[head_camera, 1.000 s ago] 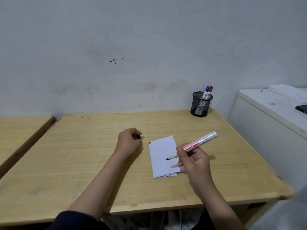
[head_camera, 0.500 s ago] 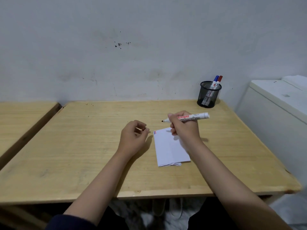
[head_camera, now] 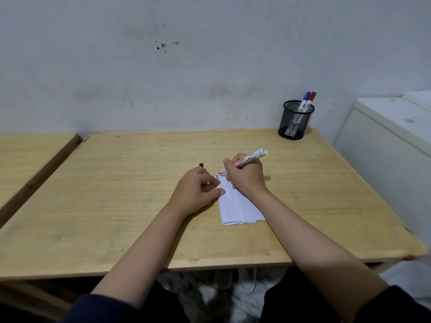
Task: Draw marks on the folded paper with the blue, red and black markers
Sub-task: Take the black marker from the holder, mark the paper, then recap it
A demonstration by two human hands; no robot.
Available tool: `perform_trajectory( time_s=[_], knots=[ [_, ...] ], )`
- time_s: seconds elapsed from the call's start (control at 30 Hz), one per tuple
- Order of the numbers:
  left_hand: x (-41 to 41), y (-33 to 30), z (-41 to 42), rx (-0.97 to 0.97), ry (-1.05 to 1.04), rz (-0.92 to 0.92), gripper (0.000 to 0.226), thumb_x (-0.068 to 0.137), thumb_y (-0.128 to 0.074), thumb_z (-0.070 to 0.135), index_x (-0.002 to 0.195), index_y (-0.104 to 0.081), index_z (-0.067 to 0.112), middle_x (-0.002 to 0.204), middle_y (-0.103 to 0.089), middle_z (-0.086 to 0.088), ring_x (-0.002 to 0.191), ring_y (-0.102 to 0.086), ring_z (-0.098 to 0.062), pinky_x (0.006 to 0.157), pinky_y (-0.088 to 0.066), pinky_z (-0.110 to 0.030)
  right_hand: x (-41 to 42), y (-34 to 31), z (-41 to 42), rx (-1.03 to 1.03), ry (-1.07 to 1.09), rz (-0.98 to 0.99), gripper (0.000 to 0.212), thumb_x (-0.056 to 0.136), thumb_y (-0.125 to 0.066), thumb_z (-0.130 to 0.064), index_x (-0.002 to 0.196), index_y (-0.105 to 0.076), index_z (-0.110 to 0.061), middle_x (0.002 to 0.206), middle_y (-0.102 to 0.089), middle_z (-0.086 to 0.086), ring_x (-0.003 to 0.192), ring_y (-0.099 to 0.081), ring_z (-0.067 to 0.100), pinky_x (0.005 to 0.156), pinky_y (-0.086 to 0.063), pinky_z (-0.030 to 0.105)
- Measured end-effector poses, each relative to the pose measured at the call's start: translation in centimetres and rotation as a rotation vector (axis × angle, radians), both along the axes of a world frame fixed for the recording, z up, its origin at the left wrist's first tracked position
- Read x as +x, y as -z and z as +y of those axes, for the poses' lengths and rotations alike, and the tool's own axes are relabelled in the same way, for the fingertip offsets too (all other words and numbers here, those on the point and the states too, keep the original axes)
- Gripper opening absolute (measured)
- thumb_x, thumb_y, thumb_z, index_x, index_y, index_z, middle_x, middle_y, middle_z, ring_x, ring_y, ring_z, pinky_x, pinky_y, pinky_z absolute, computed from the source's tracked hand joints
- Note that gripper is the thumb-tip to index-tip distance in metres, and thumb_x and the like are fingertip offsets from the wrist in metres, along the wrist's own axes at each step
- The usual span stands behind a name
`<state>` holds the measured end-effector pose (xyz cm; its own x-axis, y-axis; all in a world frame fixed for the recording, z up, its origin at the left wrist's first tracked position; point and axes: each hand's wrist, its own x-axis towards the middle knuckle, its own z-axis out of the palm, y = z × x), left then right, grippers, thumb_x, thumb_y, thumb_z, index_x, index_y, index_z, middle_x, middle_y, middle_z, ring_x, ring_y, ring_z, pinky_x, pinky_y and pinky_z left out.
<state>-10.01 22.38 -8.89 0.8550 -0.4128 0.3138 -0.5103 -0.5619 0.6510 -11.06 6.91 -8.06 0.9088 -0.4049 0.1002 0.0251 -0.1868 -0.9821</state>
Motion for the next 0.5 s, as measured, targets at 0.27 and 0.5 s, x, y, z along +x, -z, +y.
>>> perform_trajectory(
  time_s=[0.27, 0.5],
  knots=[
    [0.6, 0.7, -0.3, 0.011, 0.006, 0.035, 0.026, 0.068, -0.078, 0.034, 0.089, -0.074, 0.018, 0.090, -0.061, 0.000, 0.087, -0.056, -0.017, 0.076, -0.047, -0.032, 0.9, 1.0, -0.3, -0.025, 0.013, 0.061, 0.029, 0.077, -0.064, -0.023, 0.065, -0.056, 0.002, 0.065, -0.070, 0.019, 0.042, -0.054, 0.018, 0.041, -0.044, 0.024],
    [0.5, 0.6, -0.1, 0.021, 0.011, 0.042, 0.027, 0.069, -0.077, 0.035, 0.090, -0.074, 0.019, 0.091, -0.061, 0.000, 0.089, -0.056, -0.016, 0.076, -0.048, -0.033, 1.0, 0.8, -0.1, -0.064, -0.003, 0.073, 0.027, 0.076, -0.062, -0.019, 0.065, -0.056, 0.004, 0.046, -0.063, 0.000, 0.032, -0.048, 0.015, 0.040, -0.041, 0.024]
  ],
)
